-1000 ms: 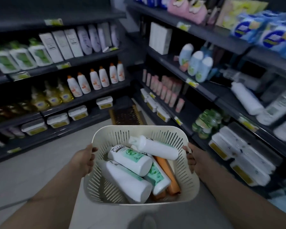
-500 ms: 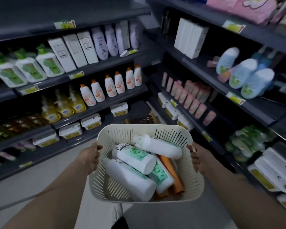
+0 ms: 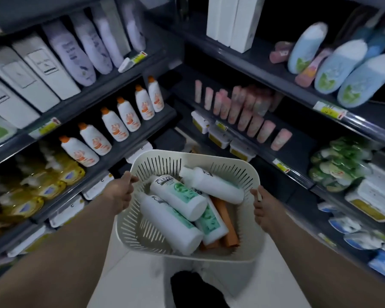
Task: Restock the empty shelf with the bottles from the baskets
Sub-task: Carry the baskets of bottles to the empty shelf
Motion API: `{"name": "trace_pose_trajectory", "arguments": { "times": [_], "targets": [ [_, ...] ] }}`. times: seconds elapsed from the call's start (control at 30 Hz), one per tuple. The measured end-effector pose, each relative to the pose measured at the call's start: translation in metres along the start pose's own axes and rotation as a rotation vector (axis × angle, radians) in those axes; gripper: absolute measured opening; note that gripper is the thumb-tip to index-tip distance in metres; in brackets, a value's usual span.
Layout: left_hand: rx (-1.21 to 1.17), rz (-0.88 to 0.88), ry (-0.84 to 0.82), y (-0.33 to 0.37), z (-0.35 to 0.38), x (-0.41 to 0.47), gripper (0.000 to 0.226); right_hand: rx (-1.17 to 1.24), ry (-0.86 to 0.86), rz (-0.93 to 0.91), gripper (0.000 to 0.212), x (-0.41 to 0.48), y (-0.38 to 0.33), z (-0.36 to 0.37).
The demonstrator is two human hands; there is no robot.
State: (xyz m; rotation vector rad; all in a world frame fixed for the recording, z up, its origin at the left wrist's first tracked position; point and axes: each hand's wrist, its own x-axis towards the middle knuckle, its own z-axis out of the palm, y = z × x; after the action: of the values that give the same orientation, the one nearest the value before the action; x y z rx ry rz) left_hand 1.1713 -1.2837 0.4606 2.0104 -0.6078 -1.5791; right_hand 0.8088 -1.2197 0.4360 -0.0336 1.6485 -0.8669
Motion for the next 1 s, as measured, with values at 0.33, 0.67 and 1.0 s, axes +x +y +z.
{"name": "trace_pose_trajectory", "arguments": {
  "times": [0.33, 0.67, 1.0],
  "targets": [
    [0.117, -0.040, -0.061, 0.054, 0.041, 0.132, 0.036, 0.140, 0.124, 0.006, 0.030, 0.085, -0.009, 0.039],
    [0.302, -0.002, -0.231, 0.104, 0.078, 0.244, 0.040, 0.413, 0.242, 0.042, 0.020, 0.138, 0.016, 0.089],
    [0.504, 0.017, -0.335, 0.128, 0.111, 0.348, 0.041, 0.579, 0.446, 0.045, 0.027, 0.181, 0.051, 0.148]
  ]
}}
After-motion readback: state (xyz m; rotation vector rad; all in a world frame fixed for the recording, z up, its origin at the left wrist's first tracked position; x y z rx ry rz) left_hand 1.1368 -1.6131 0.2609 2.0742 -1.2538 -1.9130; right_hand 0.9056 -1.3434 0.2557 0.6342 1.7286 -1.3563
